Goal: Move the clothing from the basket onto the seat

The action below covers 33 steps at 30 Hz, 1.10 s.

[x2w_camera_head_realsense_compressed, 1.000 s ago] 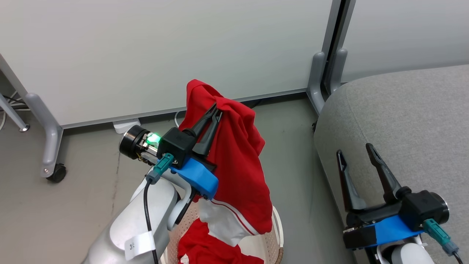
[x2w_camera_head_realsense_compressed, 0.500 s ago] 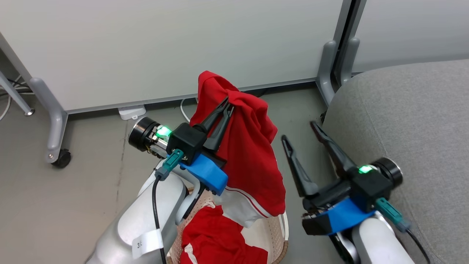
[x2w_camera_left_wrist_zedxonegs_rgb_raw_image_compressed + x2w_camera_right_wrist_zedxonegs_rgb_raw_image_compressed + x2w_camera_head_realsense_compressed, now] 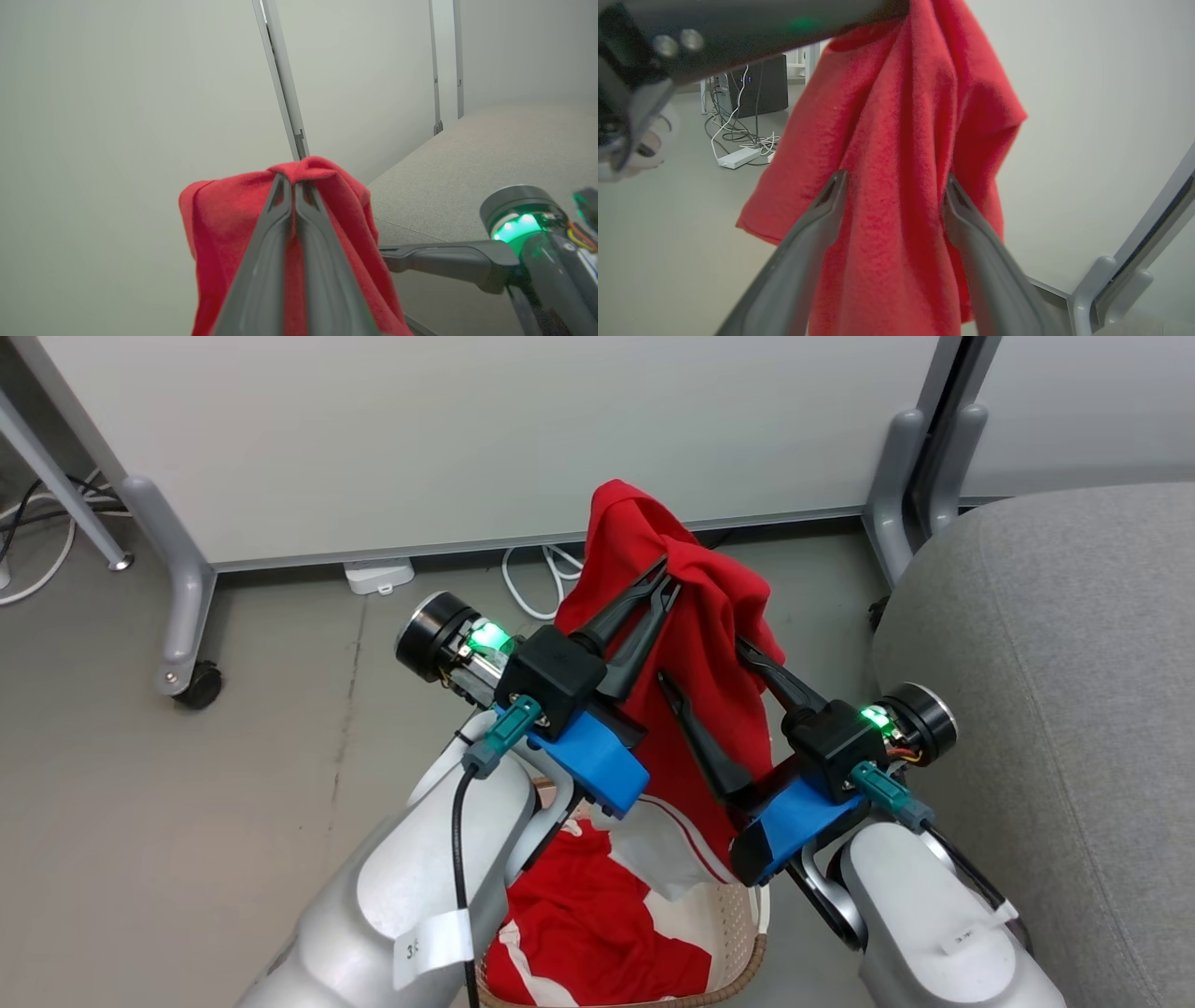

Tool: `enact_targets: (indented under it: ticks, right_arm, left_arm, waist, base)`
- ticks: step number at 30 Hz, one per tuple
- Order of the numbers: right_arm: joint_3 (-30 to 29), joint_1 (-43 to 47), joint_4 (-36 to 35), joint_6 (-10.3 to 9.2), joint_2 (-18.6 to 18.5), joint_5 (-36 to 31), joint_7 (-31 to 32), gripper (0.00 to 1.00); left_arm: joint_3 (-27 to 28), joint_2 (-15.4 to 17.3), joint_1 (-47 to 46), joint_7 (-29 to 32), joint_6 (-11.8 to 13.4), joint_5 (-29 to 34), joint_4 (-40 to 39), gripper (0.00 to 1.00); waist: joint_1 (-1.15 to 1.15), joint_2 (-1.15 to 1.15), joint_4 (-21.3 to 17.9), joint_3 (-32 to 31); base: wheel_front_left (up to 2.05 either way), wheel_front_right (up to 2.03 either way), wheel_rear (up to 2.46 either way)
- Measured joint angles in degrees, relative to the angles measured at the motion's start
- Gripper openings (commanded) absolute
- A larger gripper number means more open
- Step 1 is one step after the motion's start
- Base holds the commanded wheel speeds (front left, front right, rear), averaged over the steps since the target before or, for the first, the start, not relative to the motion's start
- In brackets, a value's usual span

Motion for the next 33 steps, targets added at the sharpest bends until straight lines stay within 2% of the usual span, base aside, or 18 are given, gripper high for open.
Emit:
enact_targets:
  ticks: [5,6,33]
  right_arm:
    - [0.7,-3.3,5.1,0.0,0.0,0.9,0.0,1.0]
    - [0.9,-3.7,6.1,0.0,0.0,1.5,0.0,0.0]
    - [1.9,-4.7,5.7,0.0,0.0,4.8,0.0,0.0]
  left_arm:
    - [-1.0,-0.9,-1.0,0.0,-0.4,0.1,-0.2,0.0]
    - [-1.0,-1.1,-1.1,0.0,-0.6,0.1,-0.3,0.0]
    - [0.5,-1.8,-1.0,0.0,-1.2,1.1,0.5,0.0]
  waist:
    - [0.0,0.0,1.8,1.1]
    - [0.0,0.0,2.0,1.2]
    - [-0.01,0.0,2.2,0.7]
  base:
    - [0.0,0.0,0.0]
    - [0.0,0.0,0.0]
    - [0.0,0.0,0.0]
